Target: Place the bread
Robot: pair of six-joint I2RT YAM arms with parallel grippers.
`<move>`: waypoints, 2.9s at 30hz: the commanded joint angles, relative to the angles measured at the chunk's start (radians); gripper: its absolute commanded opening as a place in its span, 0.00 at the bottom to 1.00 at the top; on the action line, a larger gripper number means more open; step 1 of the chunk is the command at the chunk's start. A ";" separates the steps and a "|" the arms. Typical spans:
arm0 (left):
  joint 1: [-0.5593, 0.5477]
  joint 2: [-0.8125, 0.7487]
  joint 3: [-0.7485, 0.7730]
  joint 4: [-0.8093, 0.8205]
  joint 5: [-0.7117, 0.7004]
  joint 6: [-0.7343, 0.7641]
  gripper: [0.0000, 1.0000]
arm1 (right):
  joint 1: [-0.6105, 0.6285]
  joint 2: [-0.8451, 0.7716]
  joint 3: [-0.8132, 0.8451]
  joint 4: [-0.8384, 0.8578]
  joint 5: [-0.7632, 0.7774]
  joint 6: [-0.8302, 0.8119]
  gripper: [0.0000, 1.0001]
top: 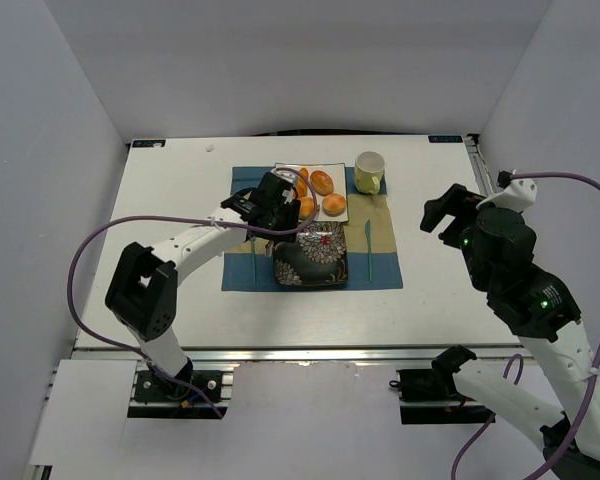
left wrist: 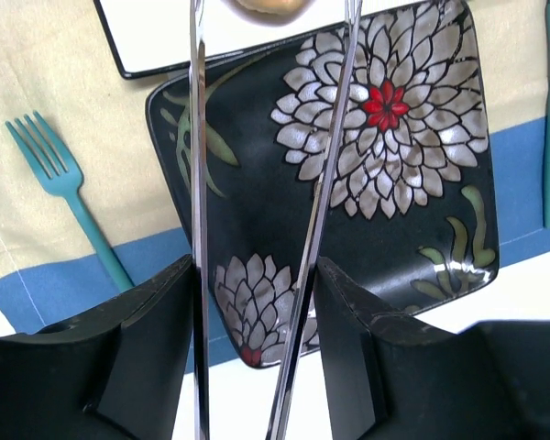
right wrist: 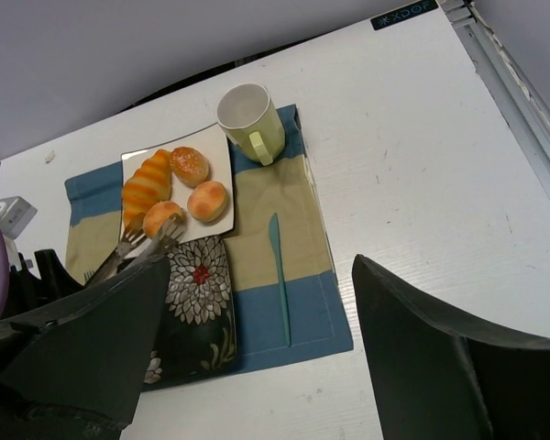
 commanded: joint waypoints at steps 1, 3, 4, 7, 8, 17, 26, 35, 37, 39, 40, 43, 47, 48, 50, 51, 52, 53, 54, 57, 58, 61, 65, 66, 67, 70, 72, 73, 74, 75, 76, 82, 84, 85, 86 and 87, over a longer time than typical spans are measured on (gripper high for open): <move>-0.007 0.003 0.046 0.036 -0.011 0.001 0.61 | -0.003 0.001 -0.004 0.061 -0.003 0.004 0.87; -0.007 0.009 0.051 0.041 -0.008 0.001 0.60 | -0.001 0.001 -0.004 0.062 -0.006 0.005 0.87; -0.007 0.013 0.051 0.041 -0.010 0.001 0.58 | -0.003 0.003 -0.004 0.064 -0.008 0.004 0.87; -0.007 0.012 0.055 0.041 -0.016 -0.001 0.53 | -0.001 0.001 -0.002 0.064 -0.013 0.005 0.87; -0.007 0.012 0.058 0.037 -0.017 -0.001 0.48 | -0.001 0.003 -0.004 0.064 -0.016 0.005 0.87; -0.007 -0.101 0.129 -0.050 -0.051 -0.007 0.39 | -0.001 -0.012 0.005 0.052 -0.022 0.013 0.86; -0.043 -0.322 -0.073 0.048 0.041 -0.089 0.40 | -0.001 -0.040 -0.011 0.051 -0.028 0.006 0.86; -0.194 -0.364 -0.250 0.142 -0.014 -0.146 0.40 | -0.003 -0.054 -0.028 0.053 -0.039 0.013 0.86; -0.207 -0.353 -0.265 0.162 -0.019 -0.158 0.40 | -0.001 -0.054 -0.030 0.051 -0.039 0.013 0.86; -0.224 -0.341 -0.277 0.171 -0.031 -0.163 0.40 | -0.003 -0.055 -0.033 0.053 -0.039 0.013 0.86; -0.229 -0.327 -0.277 0.168 -0.039 -0.165 0.40 | -0.003 -0.055 -0.035 0.053 -0.039 0.013 0.86; -0.249 -0.310 -0.279 0.160 -0.063 -0.169 0.41 | -0.001 -0.054 -0.036 0.053 -0.045 0.013 0.86; -0.261 -0.303 -0.284 0.146 -0.092 -0.174 0.42 | -0.003 -0.057 -0.041 0.055 -0.046 0.015 0.86; -0.261 -0.301 -0.284 0.140 -0.097 -0.174 0.42 | -0.003 -0.057 -0.042 0.055 -0.046 0.015 0.86; -0.263 -0.300 -0.284 0.125 -0.111 -0.174 0.43 | -0.001 -0.060 -0.045 0.058 -0.051 0.015 0.86; -0.261 -0.298 -0.284 0.120 -0.115 -0.174 0.43 | -0.001 -0.058 -0.047 0.059 -0.051 0.015 0.86; -0.263 -0.296 -0.282 0.114 -0.126 -0.171 0.43 | -0.001 -0.060 -0.048 0.059 -0.052 0.015 0.86; -0.263 -0.295 -0.282 0.108 -0.132 -0.171 0.43 | -0.001 -0.058 -0.050 0.061 -0.052 0.015 0.86; -0.264 -0.293 -0.282 0.103 -0.137 -0.171 0.43 | -0.003 -0.060 -0.050 0.061 -0.052 0.015 0.86; -0.264 -0.295 -0.282 0.094 -0.151 -0.172 0.45 | -0.001 -0.057 -0.051 0.062 -0.054 0.016 0.86; -0.264 -0.298 -0.284 0.090 -0.151 -0.174 0.46 | -0.001 -0.058 -0.051 0.064 -0.054 0.018 0.86; -0.264 -0.298 -0.282 0.082 -0.148 -0.175 0.59 | -0.003 -0.057 -0.053 0.065 -0.055 0.016 0.86; -0.266 -0.301 -0.288 0.082 -0.146 -0.177 0.69 | -0.001 -0.057 -0.056 0.068 -0.060 0.018 0.86; -0.266 -0.303 -0.287 0.083 -0.146 -0.177 0.69 | -0.001 -0.055 -0.056 0.068 -0.062 0.018 0.86; -0.266 -0.307 -0.288 0.080 -0.148 -0.178 0.69 | -0.001 -0.054 -0.058 0.068 -0.062 0.018 0.86; -0.264 -0.316 -0.279 0.067 -0.152 -0.178 0.69 | -0.001 -0.057 -0.059 0.070 -0.062 0.019 0.86; -0.266 -0.326 -0.264 0.047 -0.161 -0.178 0.69 | -0.001 -0.055 -0.061 0.070 -0.062 0.019 0.86; -0.266 -0.329 -0.256 0.038 -0.166 -0.177 0.68 | -0.001 -0.055 -0.064 0.070 -0.062 0.019 0.86; -0.266 -0.336 -0.247 0.021 -0.169 -0.175 0.68 | -0.001 -0.057 -0.064 0.070 -0.062 0.019 0.86; -0.266 -0.339 -0.238 0.013 -0.172 -0.169 0.68 | -0.001 -0.055 -0.065 0.071 -0.062 0.021 0.86; -0.266 -0.342 -0.212 0.008 -0.177 -0.166 0.67 | -0.001 -0.055 -0.067 0.071 -0.062 0.022 0.86; -0.266 -0.263 -0.065 -0.022 -0.160 -0.100 0.66 | -0.003 -0.049 -0.081 0.097 -0.057 0.041 0.86; -0.266 -0.205 -0.014 -0.038 -0.172 -0.074 0.65 | -0.001 -0.045 -0.087 0.116 -0.063 0.042 0.86; -0.264 -0.185 0.011 -0.041 -0.175 -0.067 0.65 | -0.001 -0.032 -0.085 0.117 -0.063 0.042 0.86; -0.263 -0.162 0.061 -0.045 -0.183 -0.059 0.65 | -0.001 -0.025 -0.082 0.119 -0.063 0.041 0.86; -0.263 -0.116 0.086 -0.051 -0.184 -0.041 0.65 | -0.001 -0.019 -0.073 0.122 -0.065 0.039 0.86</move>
